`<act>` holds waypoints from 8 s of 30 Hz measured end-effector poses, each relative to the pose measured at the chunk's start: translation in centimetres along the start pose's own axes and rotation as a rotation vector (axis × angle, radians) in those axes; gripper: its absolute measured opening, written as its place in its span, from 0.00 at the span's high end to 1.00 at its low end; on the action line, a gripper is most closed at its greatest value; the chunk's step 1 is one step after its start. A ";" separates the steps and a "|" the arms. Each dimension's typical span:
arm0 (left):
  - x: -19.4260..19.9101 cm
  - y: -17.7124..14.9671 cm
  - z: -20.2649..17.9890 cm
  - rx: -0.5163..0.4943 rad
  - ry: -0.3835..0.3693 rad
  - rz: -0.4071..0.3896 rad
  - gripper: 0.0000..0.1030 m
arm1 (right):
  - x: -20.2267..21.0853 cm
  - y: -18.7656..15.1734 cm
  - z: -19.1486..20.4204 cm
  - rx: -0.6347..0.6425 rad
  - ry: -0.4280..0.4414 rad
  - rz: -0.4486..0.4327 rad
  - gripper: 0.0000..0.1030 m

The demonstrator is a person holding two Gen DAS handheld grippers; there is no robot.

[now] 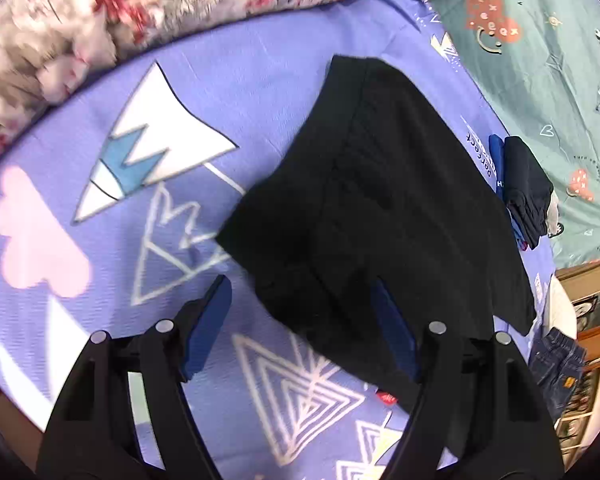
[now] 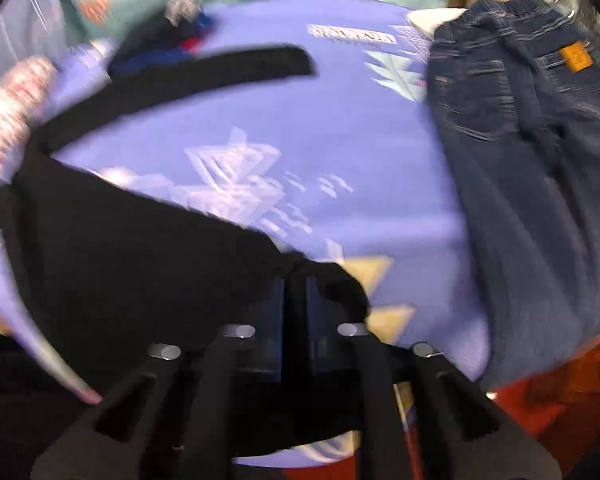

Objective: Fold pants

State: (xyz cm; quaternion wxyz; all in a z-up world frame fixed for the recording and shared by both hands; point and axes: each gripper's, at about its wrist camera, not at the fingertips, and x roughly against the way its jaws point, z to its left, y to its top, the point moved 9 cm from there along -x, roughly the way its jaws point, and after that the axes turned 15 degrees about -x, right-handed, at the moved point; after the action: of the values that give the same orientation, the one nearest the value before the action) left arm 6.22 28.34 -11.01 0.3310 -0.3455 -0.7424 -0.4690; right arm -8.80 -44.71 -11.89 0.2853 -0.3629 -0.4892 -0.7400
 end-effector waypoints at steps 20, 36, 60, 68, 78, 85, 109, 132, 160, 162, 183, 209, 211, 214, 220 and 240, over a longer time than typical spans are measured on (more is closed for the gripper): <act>-3.0 0.7 -4.3 -0.078 -0.054 -0.005 0.85 | -4.1 8.0 -1.4 -0.145 0.033 -0.112 0.90; 0.9 -3.0 0.4 -0.054 0.000 0.011 0.65 | -3.5 8.0 -2.6 -0.165 0.021 -0.033 0.44; 1.9 -4.2 -3.2 -0.245 0.036 0.047 0.81 | 0.4 4.7 -1.5 -0.031 -0.027 -0.041 0.83; 5.6 -3.4 -0.3 -0.213 0.141 -0.028 0.32 | -0.1 5.9 -4.9 -0.119 -0.225 -0.170 0.45; -1.0 -5.1 -9.5 -0.467 0.039 0.057 0.14 | -4.5 2.3 9.7 0.065 0.223 0.104 0.42; 1.9 -5.5 -8.4 -0.426 -0.046 0.007 0.14 | -6.3 0.9 8.3 0.042 0.216 0.138 0.38; 1.6 6.5 -7.3 -0.383 -0.024 0.030 0.04 | -8.4 10.3 28.4 0.410 0.321 0.105 0.19; -8.4 15.5 -8.1 -0.710 -0.005 0.104 0.88 | -16.8 16.5 35.3 0.545 0.315 0.129 0.19; -1.0 10.9 -13.0 -0.727 -0.030 -0.002 0.94 | -17.5 18.9 37.6 0.731 0.357 0.145 0.94; 0.8 9.5 -13.0 -0.731 -0.040 -0.025 0.94 | -13.3 16.6 36.8 0.735 0.405 0.108 0.94; 4.4 -3.0 -6.2 -0.045 -0.331 -0.029 0.27 | -6.7 -1.8 28.6 0.638 0.592 0.135 0.94; 3.9 -2.4 -3.8 -0.092 -0.247 -0.031 0.91 | -1.7 -4.2 26.9 0.731 0.623 0.165 0.94; 2.5 -3.5 -3.1 -0.100 -0.224 -0.007 0.91 | -3.0 -5.9 26.4 0.744 0.592 0.198 0.94; 2.8 -3.2 -3.2 -0.111 -0.226 -0.032 0.91 | -3.0 -6.1 26.2 0.700 0.600 0.194 0.94; 4.2 -2.1 -3.4 -0.172 -0.143 -0.058 0.87 | -1.2 -6.1 26.5 0.727 0.607 0.156 0.92; 5.3 -4.8 -13.9 -0.389 -0.179 -0.138 0.32 | -12.7 11.9 25.2 0.181 0.027 0.070 0.01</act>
State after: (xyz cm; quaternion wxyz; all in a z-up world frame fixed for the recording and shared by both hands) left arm 1.76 15.05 -4.20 0.1578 -0.3915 -0.6863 -0.5923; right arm 14.26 -24.68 -9.61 0.3492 -0.3425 -0.5372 -0.6872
